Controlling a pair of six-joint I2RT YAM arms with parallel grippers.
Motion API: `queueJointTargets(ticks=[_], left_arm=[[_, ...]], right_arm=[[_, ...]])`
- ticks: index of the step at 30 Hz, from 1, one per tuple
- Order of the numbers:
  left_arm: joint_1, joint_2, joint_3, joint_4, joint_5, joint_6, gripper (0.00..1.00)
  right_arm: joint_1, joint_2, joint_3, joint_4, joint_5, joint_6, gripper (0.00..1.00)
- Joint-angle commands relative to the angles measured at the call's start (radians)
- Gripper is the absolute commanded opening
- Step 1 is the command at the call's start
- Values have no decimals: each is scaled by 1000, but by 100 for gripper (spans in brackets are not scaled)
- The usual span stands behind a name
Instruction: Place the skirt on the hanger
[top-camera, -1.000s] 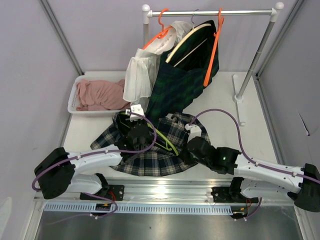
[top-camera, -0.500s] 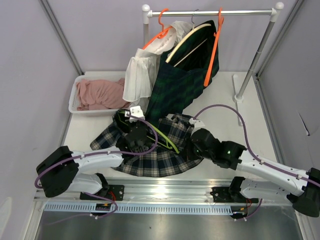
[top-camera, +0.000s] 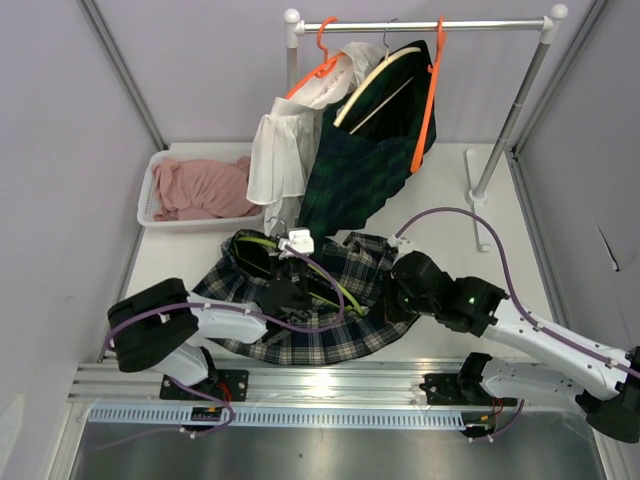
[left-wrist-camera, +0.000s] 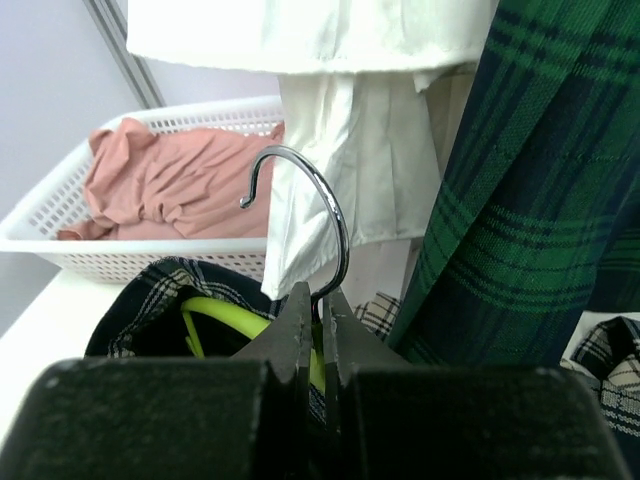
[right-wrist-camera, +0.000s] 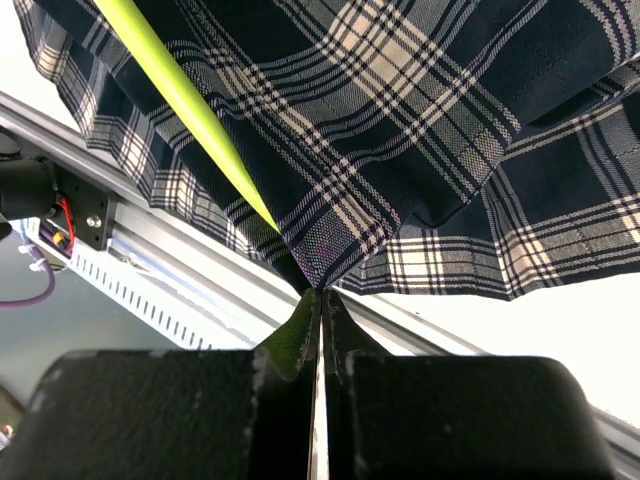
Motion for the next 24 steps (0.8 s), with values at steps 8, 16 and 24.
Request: queueJointTargets(ticks=[8,16,24], left_arm=[[-44,0,61,410,25,314,0],[-90,-77,27,410,134,373,0],[-164,-215,24,207,278,339,0]], right_arm=[[-148,30,222,-93,-187,-74,0],[-327,137,389,-93,-356,-127,0],[-413,237,590,-162,-384,-181,0]])
